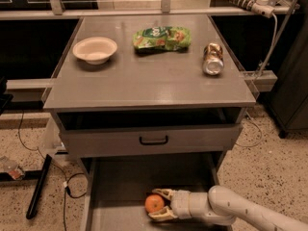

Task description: Pick orange from middle drawer and place on counter

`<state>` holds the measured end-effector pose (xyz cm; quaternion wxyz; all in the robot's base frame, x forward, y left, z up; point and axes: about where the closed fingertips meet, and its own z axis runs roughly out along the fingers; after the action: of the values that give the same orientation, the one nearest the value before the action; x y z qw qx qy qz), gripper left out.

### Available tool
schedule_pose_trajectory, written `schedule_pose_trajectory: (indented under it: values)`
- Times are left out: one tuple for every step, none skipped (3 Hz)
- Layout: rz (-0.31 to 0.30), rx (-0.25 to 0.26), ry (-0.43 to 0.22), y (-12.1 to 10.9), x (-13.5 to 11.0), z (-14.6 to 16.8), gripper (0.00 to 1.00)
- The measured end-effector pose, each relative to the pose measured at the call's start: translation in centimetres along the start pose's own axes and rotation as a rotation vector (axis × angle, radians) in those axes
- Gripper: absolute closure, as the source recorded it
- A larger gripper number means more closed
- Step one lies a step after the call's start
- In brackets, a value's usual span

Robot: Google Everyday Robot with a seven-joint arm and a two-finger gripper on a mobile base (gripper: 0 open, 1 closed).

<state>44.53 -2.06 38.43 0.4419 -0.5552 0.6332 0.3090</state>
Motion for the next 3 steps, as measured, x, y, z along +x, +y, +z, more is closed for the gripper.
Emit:
schedule_pose_trajectory:
  values:
    - [0.0,0.0,0.0,0.0,0.0,0.0,0.87]
    - [0.012,-0.006,0.007,0.3,0.0,-0.1,1.0]
    - [0.051,-0.001,0.041,0.1,-0.8,-1.5,1.0]
